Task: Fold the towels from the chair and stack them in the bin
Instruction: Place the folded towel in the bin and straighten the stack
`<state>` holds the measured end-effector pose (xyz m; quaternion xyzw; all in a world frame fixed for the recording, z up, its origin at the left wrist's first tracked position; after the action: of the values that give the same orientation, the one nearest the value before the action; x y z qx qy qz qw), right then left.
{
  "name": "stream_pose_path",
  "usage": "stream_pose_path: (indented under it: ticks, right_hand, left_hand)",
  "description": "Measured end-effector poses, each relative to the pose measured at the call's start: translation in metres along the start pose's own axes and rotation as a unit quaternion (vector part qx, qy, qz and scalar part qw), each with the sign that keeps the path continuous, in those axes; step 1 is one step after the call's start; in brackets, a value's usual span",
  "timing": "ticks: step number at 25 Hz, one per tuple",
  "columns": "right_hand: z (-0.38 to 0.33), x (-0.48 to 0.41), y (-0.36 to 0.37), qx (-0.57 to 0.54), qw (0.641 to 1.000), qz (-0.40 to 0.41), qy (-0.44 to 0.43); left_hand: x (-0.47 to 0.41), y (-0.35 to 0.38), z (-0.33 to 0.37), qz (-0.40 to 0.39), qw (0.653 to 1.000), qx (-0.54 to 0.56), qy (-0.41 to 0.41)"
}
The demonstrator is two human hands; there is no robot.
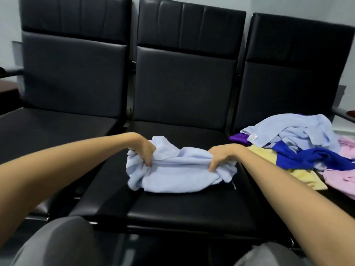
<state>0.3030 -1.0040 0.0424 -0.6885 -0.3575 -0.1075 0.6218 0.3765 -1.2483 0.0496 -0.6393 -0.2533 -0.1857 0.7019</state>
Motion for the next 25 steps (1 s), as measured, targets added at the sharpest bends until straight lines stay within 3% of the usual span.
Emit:
stream_pose_path:
  ticks: [3, 6, 9, 11, 13, 15, 17, 19, 21, 23, 25]
  right_hand:
    - [-0.013, -0.012, -0.047, 0.067, 0.96, 0.272, -0.026]
    - [-0.035, 0.006, -0.126, -0.017, 0.887, 0.46, -0.023]
    - [-0.054, 0.045, -0.195, -0.008, 0.834, 0.55, -0.041]
    - [-0.059, 0.076, -0.219, 0.003, 0.799, 0.597, -0.067]
    - [-0.06, 0.105, -0.229, -0.001, 0.763, 0.641, -0.077]
    - [-0.054, 0.119, -0.229, -0.006, 0.76, 0.645, -0.08]
    - [-0.045, 0.121, -0.221, -0.004, 0.808, 0.583, -0.085]
    - [-0.032, 0.12, -0.201, 0.046, 0.897, 0.432, -0.082]
    - [-0.016, 0.117, -0.164, 0.026, 0.973, 0.221, -0.068]
    - [0.004, 0.102, -0.115, -0.062, 0.998, 0.001, -0.029]
    - [0.022, 0.073, -0.068, -0.072, 0.988, -0.136, 0.006]
  left_hand:
    - [-0.03, -0.038, -0.001, 0.16, 0.986, 0.013, 0.032]
    - [-0.03, -0.127, -0.008, 0.32, 0.942, 0.102, 0.015]
    - [0.007, -0.201, -0.008, 0.459, 0.874, 0.159, 0.022]
    - [0.045, -0.234, -0.006, 0.54, 0.811, 0.22, 0.049]
    - [0.075, -0.249, -0.003, 0.594, 0.759, 0.251, 0.092]
    - [0.09, -0.246, 0.001, 0.615, 0.737, 0.249, 0.132]
    - [0.098, -0.229, 0.003, 0.569, 0.765, 0.254, 0.164]
    - [0.105, -0.202, 0.007, 0.455, 0.844, 0.21, 0.188]
    - [0.102, -0.167, 0.013, 0.315, 0.931, 0.107, 0.147]
    - [0.082, -0.124, 0.013, 0.152, 0.984, 0.044, 0.077]
    - [0.053, -0.078, 0.009, -0.059, 0.994, 0.083, 0.051]
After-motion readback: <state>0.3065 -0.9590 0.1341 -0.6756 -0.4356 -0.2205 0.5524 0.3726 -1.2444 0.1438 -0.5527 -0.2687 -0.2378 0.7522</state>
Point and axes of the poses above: each hand's wrist, its own x-axis away from the middle knuckle, its own y-axis out of the palm, z = x × y, the point moved 3 cm from there along -x, towards the middle knuckle, and after that the axes turned 1 degree about x, right-handed, at the moved point
